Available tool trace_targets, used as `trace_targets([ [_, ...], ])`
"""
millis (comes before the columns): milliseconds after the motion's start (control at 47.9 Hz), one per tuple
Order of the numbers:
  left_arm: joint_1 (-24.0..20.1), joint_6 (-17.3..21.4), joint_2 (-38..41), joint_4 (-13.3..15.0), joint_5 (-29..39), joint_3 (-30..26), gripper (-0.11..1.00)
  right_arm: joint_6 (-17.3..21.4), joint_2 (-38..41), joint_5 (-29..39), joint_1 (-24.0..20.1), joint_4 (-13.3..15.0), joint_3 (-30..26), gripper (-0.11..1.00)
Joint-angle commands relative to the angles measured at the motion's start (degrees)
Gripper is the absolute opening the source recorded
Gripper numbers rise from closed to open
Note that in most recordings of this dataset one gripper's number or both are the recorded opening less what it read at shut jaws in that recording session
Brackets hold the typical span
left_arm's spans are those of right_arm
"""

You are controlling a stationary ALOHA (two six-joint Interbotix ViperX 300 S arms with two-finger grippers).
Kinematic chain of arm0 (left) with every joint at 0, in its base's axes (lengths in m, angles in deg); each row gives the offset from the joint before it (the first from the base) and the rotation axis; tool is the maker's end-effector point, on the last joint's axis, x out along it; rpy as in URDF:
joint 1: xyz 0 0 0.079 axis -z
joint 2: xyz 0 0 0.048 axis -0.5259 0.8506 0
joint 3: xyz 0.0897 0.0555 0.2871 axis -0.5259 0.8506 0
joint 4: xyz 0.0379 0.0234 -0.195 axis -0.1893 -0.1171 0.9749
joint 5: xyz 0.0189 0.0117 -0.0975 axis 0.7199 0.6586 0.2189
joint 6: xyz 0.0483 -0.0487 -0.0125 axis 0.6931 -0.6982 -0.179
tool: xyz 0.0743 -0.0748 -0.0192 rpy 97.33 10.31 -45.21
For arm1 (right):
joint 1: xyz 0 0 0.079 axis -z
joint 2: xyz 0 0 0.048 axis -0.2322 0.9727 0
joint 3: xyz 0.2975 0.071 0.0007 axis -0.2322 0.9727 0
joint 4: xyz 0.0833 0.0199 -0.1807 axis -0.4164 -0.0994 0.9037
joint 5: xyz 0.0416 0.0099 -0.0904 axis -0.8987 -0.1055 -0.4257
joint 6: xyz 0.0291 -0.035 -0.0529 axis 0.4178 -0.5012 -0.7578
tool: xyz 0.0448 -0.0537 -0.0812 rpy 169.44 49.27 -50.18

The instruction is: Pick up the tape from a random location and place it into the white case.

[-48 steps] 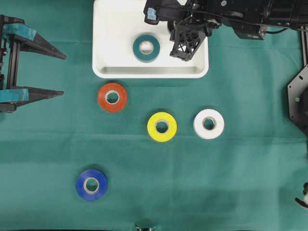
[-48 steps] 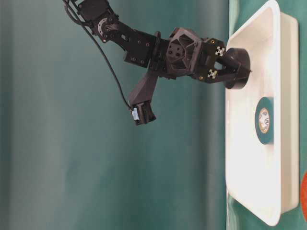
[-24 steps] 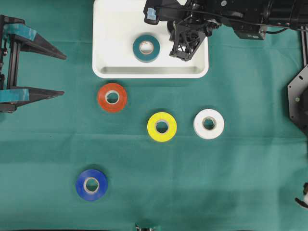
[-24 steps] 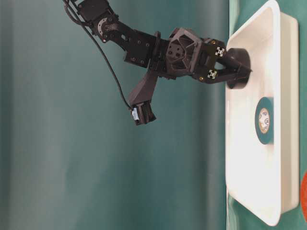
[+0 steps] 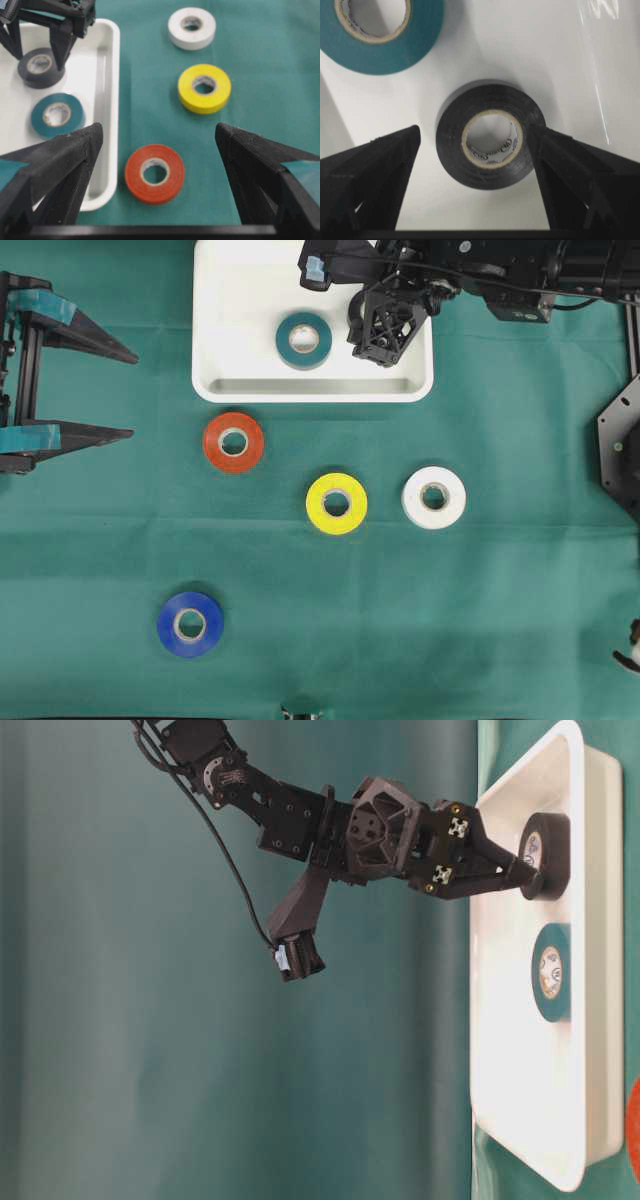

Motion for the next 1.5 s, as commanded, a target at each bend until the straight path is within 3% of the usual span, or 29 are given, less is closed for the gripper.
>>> trace_targets([
  [0, 0.09, -0.09, 0.0, 0.09, -0.53, -1.76, 0.99, -0.18, -3.16, 1.05, 0.0, 0.26, -1.41, 0.84],
  [627, 0.09, -0.09, 0.0, 0.0, -0.44, -1.76, 0.99, -2.2, -16.0, 21.88, 0.0, 2.37, -12.74, 0.84],
  [1295, 0.09, -0.09, -0.26, 0.0, -0.26, -1.76, 0.99, -2.37, -17.67, 22.15, 0.0, 2.29, -13.1, 0.84],
  [1483, 0.09, -0.09, -0.26, 0.0, -0.26, -1.76, 0.99, -1.93, -17.67, 22.15, -2.29, 1.67, -13.01, 0.84],
])
